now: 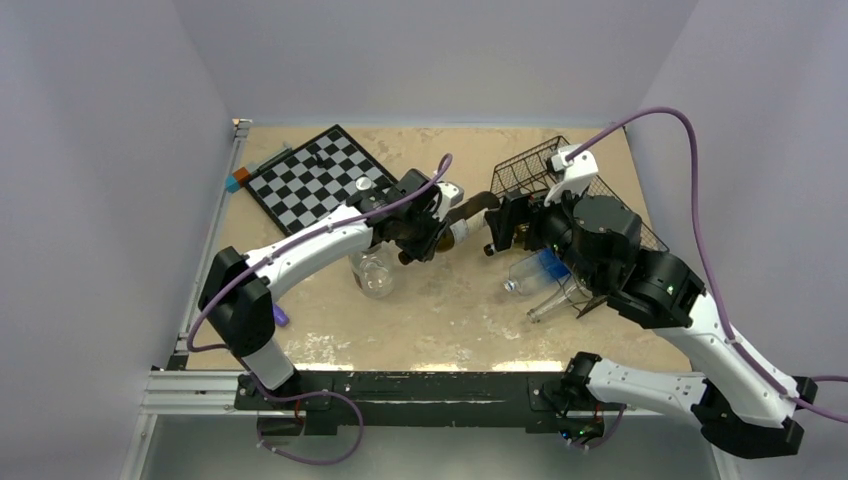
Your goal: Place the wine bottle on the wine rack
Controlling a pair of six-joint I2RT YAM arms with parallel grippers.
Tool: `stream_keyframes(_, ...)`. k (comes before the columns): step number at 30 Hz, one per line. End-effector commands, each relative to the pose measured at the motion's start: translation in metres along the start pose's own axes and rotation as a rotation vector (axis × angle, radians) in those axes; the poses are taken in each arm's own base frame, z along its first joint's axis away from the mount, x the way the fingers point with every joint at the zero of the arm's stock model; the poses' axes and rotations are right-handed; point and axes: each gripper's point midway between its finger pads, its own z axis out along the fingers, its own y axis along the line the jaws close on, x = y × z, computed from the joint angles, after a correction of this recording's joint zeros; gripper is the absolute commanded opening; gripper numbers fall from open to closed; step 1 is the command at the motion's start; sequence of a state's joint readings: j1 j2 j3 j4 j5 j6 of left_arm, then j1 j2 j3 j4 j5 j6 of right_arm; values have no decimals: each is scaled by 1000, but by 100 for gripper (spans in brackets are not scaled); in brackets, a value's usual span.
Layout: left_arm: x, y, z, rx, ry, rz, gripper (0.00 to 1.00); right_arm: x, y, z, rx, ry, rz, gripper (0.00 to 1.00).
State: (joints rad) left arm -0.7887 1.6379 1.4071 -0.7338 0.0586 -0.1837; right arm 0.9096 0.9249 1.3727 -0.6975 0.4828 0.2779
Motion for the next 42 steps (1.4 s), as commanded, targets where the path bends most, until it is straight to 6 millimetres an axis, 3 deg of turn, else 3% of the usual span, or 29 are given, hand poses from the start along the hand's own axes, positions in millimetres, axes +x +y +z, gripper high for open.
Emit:
stream_keyframes(1, -60, -14, 1, 52, -223, 6, 0, 5, 2, -9, -31, 9, 85, 99)
stream_keyframes(12, -92, -24, 50, 109, -283, 26, 0, 6, -12, -23, -9, 0, 78, 99)
stream_keyframes(29, -134, -38, 56, 178, -464, 75, 0, 18, -19, -29, -14, -6, 43, 99)
stream_keyframes(33, -147, -38, 71, 182, -513, 100, 0, 21, -21, -29, -10, -1, 29, 99)
stream_keyframes(42, -199, -43, 100, 186, -662, 177, 0, 30, -24, -30, -3, 19, 23, 99)
